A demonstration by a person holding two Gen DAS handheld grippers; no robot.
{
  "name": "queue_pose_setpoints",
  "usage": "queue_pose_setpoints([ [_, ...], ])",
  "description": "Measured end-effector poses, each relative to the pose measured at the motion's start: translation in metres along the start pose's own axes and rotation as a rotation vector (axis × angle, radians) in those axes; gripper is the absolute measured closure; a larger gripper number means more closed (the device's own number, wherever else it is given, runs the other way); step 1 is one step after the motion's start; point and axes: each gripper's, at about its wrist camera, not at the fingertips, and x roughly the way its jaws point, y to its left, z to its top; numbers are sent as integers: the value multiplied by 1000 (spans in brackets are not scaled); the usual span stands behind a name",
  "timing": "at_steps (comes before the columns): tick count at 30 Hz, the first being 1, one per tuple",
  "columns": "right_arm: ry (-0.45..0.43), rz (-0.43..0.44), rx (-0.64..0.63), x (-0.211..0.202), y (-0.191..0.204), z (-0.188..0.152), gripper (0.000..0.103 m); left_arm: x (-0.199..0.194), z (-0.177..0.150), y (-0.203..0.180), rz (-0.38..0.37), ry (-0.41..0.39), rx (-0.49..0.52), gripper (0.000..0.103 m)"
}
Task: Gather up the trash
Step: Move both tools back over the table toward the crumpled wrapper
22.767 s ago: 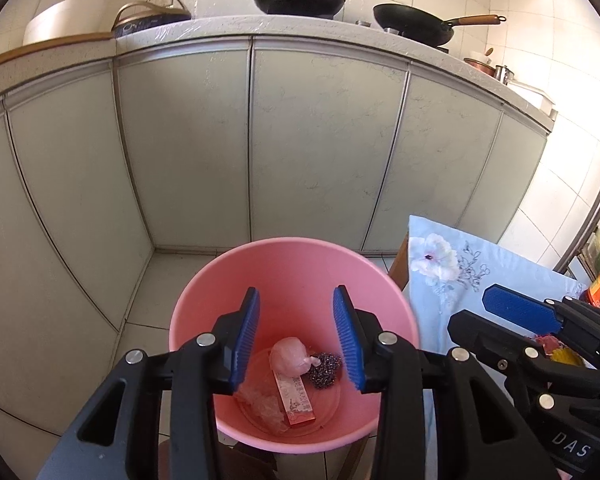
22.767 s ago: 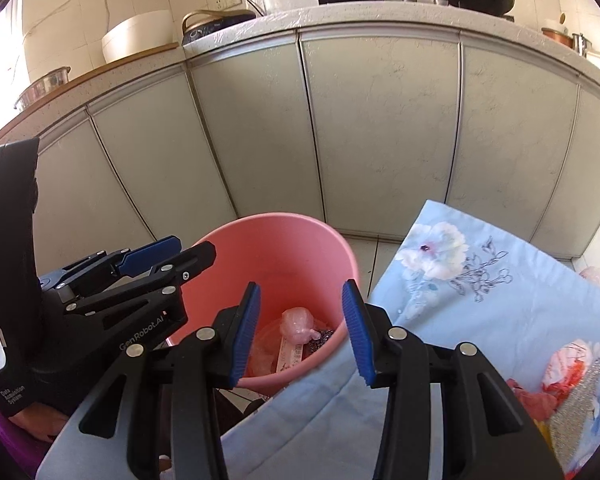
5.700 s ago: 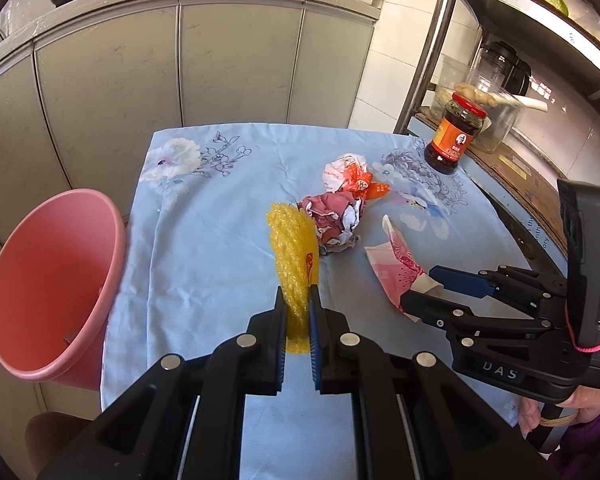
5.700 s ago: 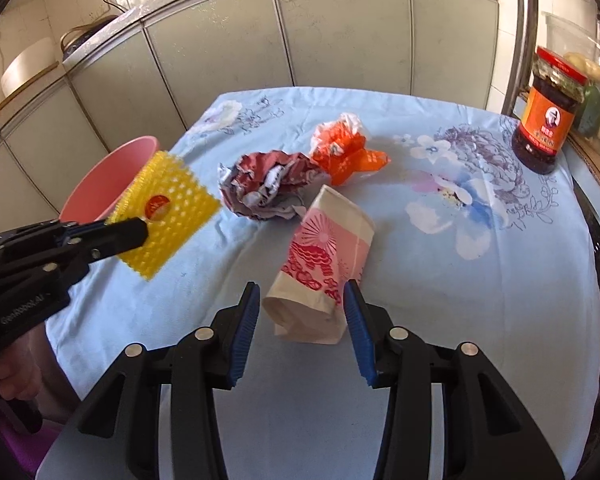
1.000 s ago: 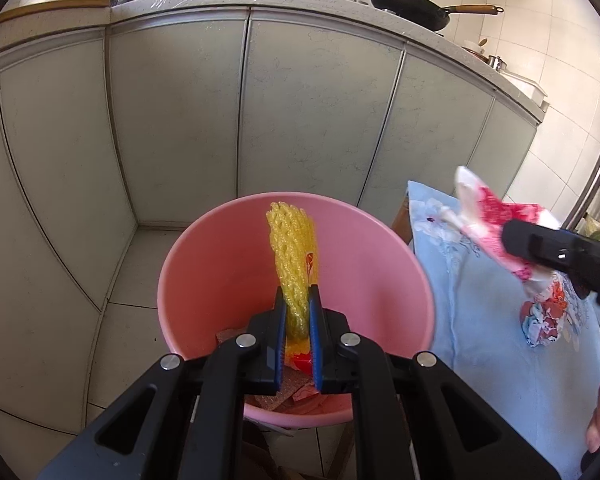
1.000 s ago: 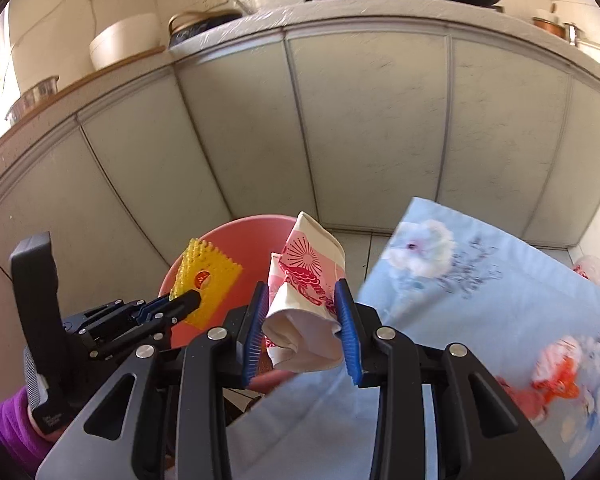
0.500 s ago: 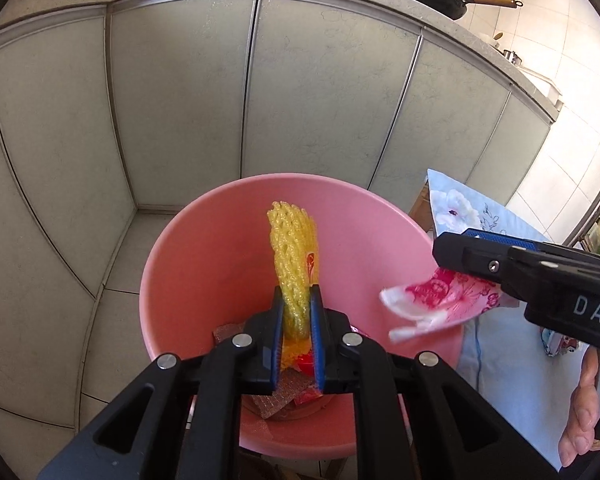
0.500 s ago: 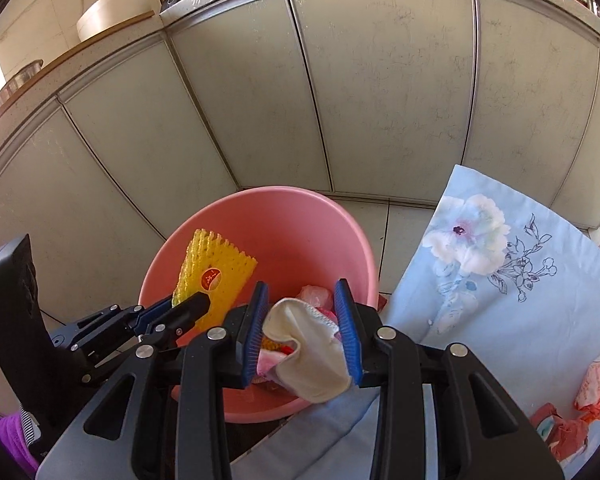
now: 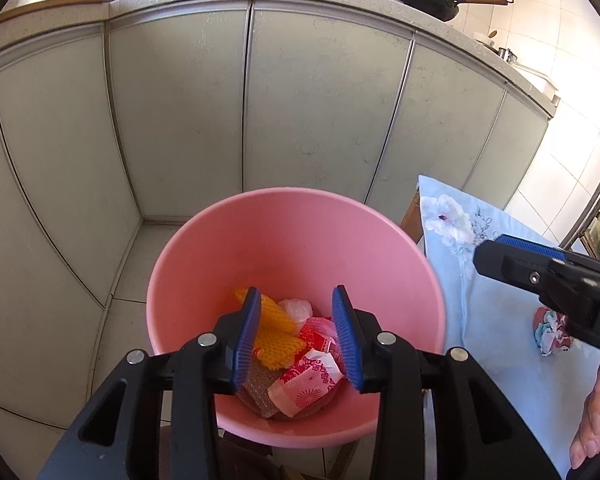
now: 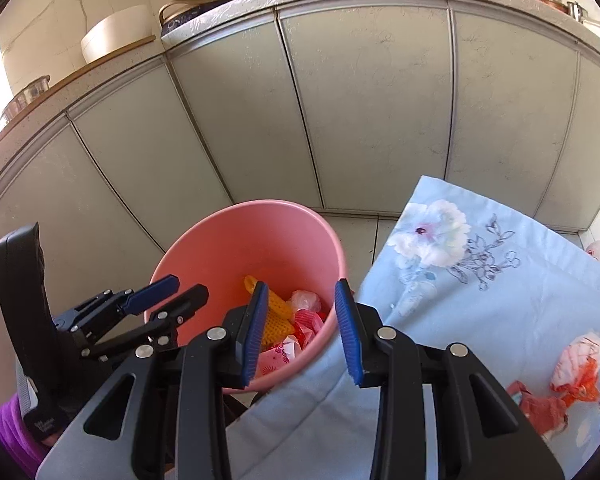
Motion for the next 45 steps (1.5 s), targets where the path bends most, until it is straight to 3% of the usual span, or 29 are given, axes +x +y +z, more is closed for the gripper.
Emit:
queue_pose_setpoints([
  [6,-29,-23,52,-35,-13,-16,67,-22,3,-13,-10,-25,33,64],
  [9,-67,-32,81,-58,-23,-26,55,-33,3,-24,-23,-36,66,63],
  [23,-172,-211,216,-141,-88,-92,55,-71,-8,-91,-87,-67,216,62],
  [31,-197,-325,250,-161,-114,-127,55,-77,-16,-126,-131,-61,281,62],
  [38,-186,-435,277,-167,-133,-152,55,-72,-26,-153,-225,-11,320,61],
  [45,-161,-418,291,-163,-145,-166,55,-63,-32,-183,-322,43,373,61],
])
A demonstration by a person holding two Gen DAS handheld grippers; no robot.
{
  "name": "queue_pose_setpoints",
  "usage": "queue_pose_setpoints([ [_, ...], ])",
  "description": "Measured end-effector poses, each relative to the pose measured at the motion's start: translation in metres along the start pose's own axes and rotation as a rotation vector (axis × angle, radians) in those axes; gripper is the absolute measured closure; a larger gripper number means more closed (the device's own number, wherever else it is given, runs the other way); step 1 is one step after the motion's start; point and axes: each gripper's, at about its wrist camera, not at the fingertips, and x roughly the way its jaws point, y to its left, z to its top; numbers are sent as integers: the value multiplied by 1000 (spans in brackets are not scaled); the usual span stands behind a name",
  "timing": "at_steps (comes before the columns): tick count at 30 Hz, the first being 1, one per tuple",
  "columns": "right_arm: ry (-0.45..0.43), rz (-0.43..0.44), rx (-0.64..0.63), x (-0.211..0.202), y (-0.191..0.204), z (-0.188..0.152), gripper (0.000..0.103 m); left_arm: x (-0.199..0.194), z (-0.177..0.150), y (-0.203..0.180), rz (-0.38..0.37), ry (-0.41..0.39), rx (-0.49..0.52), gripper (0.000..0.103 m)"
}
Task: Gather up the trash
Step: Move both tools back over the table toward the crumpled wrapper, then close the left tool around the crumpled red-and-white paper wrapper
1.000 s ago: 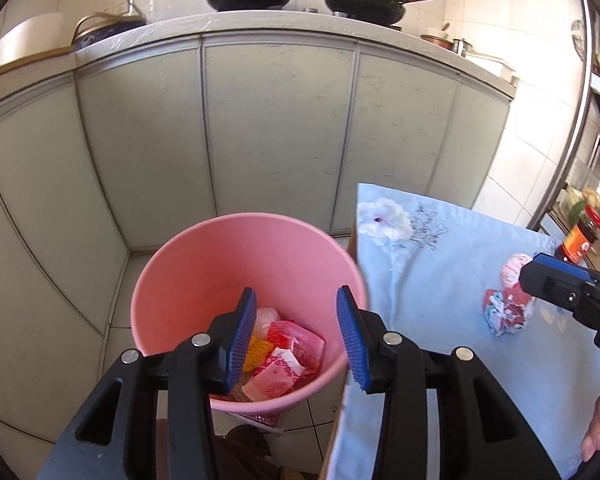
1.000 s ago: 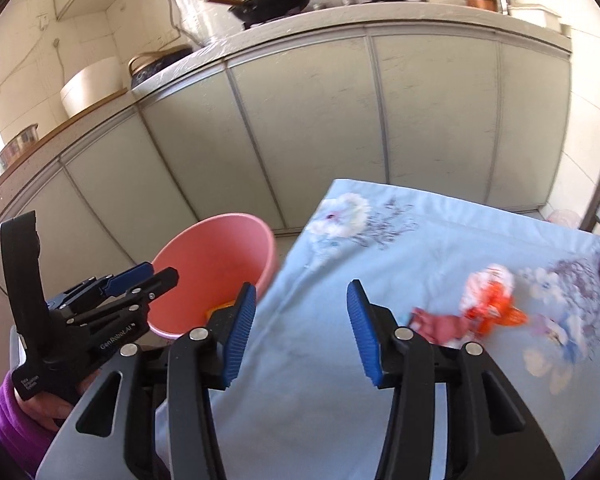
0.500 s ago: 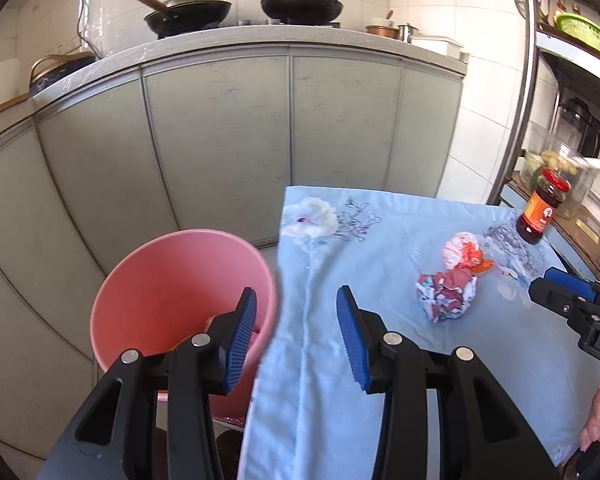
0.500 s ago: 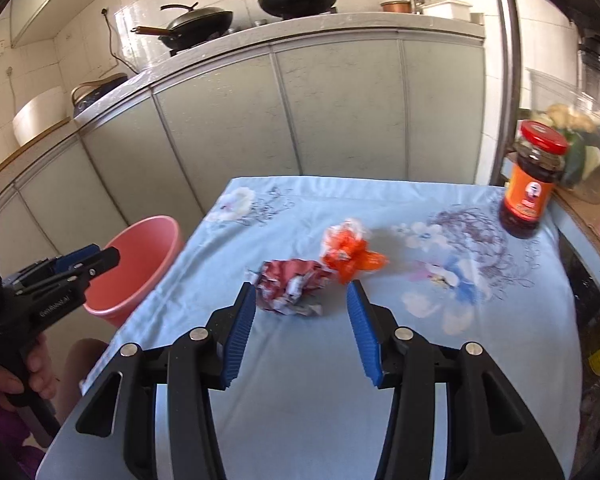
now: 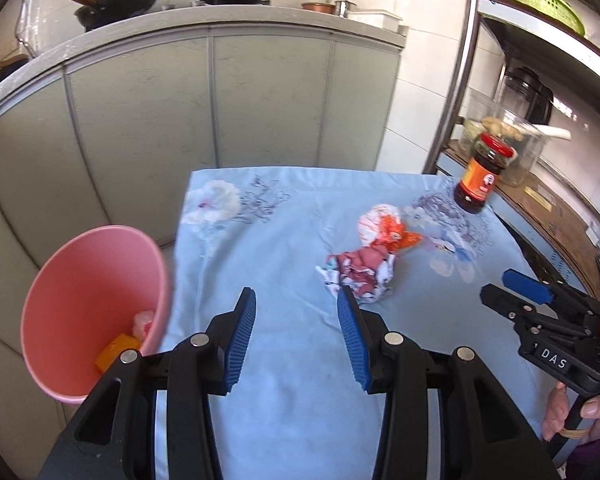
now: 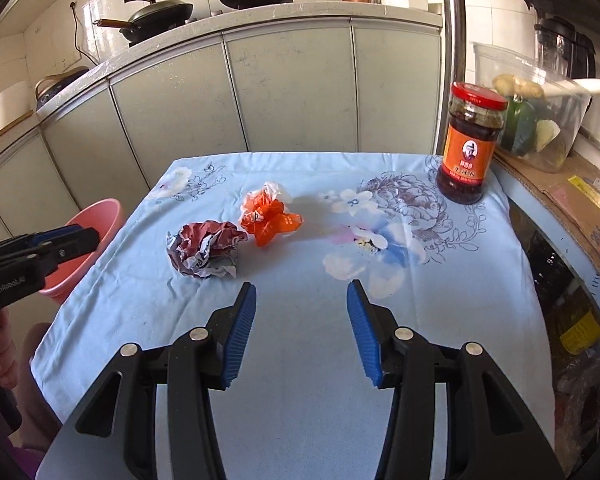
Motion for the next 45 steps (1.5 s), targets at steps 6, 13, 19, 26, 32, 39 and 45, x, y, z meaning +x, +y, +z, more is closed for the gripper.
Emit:
queue_pose_setpoints([
  [6,17,30,20,5,-9,0,55,26,7,-19,-59,62,36,61],
  [13,25,30,30,8,-15,-1,55,57,26,-41,-67,79,40,56],
  [19,30,36,25,11,-17,-1,55,89,37,-47,-15,83,47,54],
  [26,44,50,28,16,-21,0,55,107,25,-54,-26,131,54,44],
  [32,53,52,30,21,-23,0,55,101,17,-72,9,102,135,52],
  [39,72,57,46,26,-25,-1,55,88,12,-86,30,62,201,63],
  [45,66,60,43,24,-24,2,55,74,14,-81,11,43,166,69],
])
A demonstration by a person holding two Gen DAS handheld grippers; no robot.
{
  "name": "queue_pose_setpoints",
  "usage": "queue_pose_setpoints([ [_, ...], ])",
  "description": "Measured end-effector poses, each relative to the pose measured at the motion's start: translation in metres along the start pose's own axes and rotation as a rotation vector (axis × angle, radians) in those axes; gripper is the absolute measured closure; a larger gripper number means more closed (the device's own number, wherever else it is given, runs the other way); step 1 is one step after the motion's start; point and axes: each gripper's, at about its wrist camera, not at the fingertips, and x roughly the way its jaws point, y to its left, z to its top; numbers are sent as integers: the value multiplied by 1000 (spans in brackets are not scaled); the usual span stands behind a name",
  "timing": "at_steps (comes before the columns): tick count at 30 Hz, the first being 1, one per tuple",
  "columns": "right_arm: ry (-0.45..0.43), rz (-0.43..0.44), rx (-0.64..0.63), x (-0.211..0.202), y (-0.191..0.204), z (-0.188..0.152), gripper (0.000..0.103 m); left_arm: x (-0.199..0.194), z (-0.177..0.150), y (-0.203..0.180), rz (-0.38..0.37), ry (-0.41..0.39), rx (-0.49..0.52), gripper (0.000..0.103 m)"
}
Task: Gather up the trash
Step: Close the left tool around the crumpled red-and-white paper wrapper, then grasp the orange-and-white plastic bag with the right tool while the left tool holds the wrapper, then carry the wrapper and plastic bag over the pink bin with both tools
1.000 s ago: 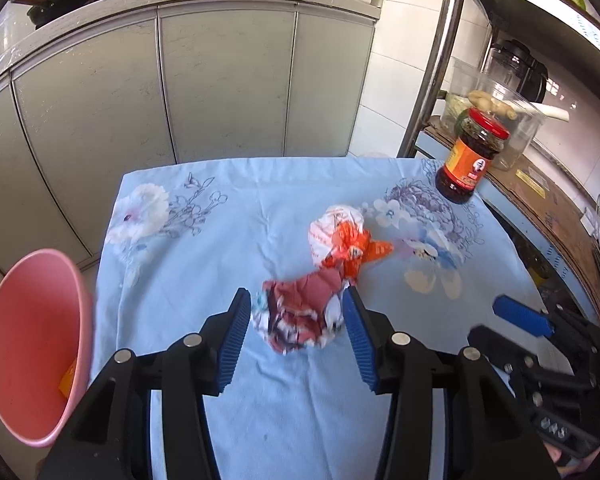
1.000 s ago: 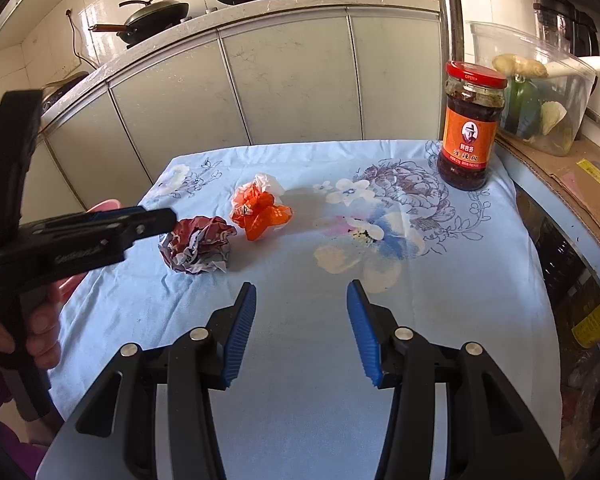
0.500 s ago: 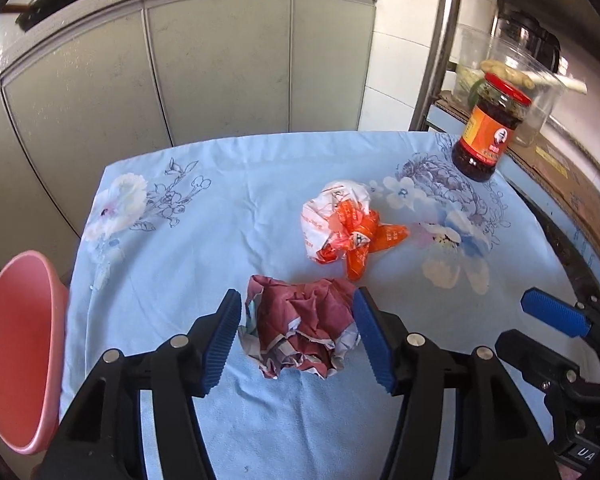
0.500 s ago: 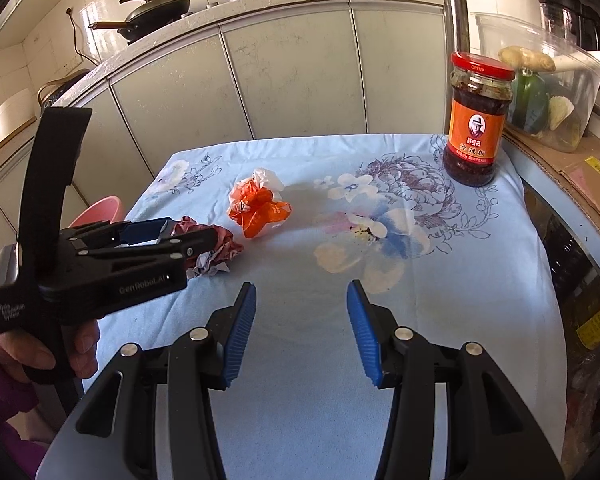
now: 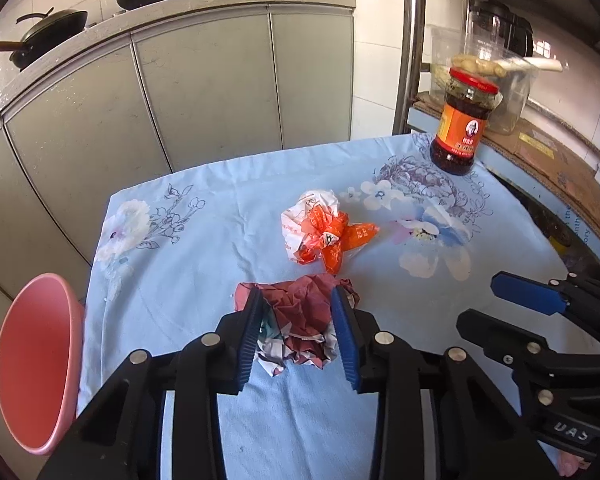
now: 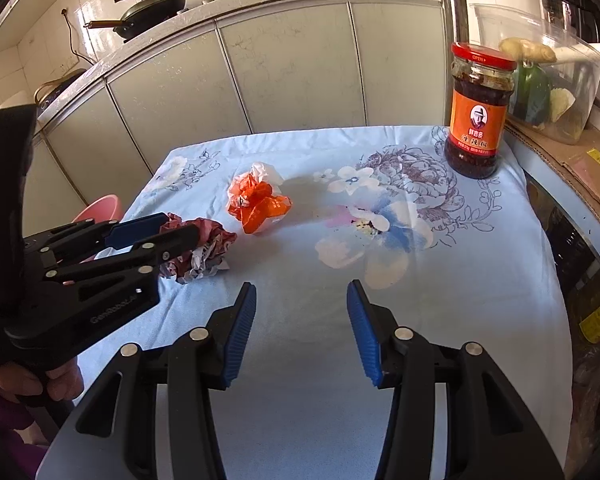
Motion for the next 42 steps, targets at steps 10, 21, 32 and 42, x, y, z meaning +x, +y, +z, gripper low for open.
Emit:
queue_pose_setpoints([
  [10,0,114,-1,16,13,42,55,-30,-9,42,7,-27,-144,69],
  [21,40,69,-131,77,52,86,55,-39,-19,66,50,-26,-198,69],
  [32,110,22,-111,106,52,71,55,-47,-21,76,87,-43,-219,69],
  [42,54,31,-83,61,60,53,56,-72,-24,80,103,-102,-231,69],
])
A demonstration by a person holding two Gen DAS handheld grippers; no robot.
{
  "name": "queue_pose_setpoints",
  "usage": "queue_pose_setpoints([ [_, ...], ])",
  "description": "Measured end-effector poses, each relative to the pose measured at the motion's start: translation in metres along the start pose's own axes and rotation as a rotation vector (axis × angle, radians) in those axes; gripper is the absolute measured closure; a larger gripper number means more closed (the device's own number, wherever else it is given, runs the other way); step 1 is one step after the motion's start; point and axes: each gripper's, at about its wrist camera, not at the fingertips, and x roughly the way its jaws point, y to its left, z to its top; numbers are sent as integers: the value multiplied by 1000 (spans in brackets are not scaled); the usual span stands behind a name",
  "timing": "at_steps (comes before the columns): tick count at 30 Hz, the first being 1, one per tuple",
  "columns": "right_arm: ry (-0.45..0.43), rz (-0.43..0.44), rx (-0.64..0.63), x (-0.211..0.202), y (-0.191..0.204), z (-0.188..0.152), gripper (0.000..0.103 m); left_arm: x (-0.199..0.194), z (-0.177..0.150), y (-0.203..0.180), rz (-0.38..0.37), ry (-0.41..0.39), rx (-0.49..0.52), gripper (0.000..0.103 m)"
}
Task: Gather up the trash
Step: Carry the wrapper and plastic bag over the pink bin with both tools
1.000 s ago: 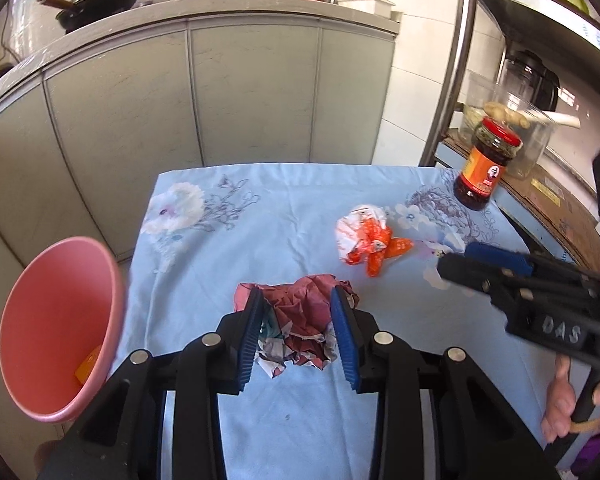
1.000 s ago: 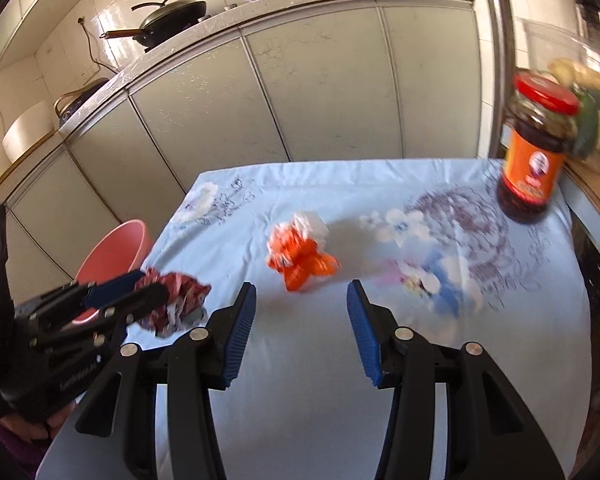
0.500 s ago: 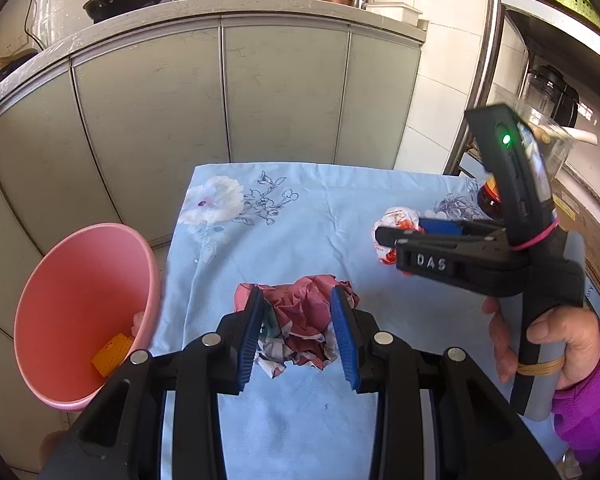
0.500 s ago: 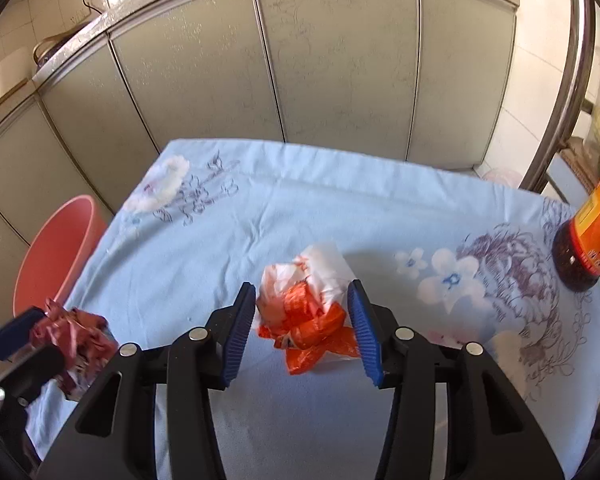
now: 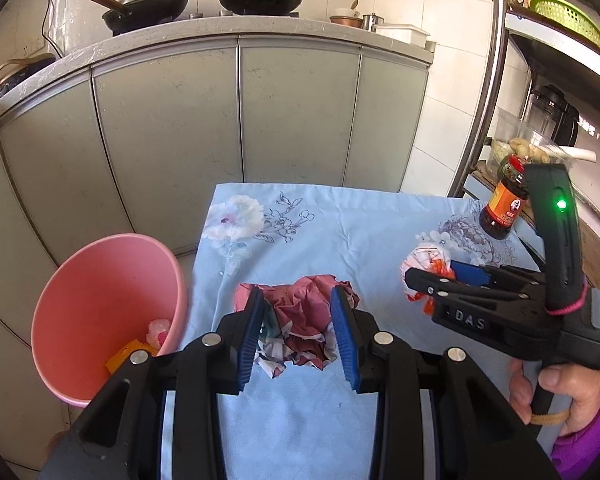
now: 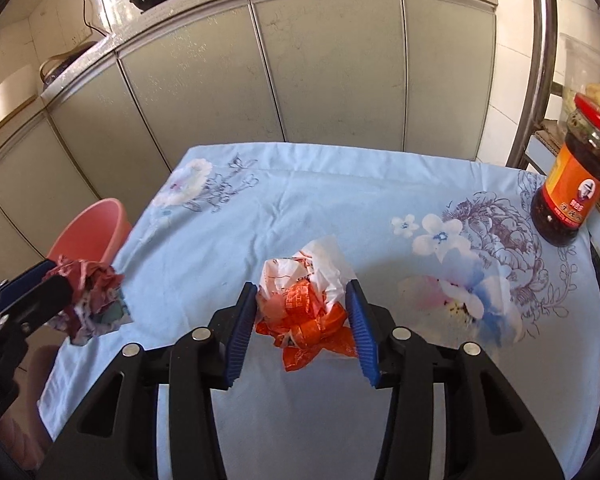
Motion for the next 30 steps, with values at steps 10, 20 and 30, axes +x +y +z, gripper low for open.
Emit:
queue_pose_setpoints([
  [10,-64,40,-41,-36,34,-11,56,-21,-2,13,21,-49,-29,69],
  [20,-97,72,-123,-45,76,-7,56,-31,-5,42,69,-74,-90,69],
  [30,-105,106,-218,-41,121,-3,57,-36,-10,78,113,-85,-159,69],
])
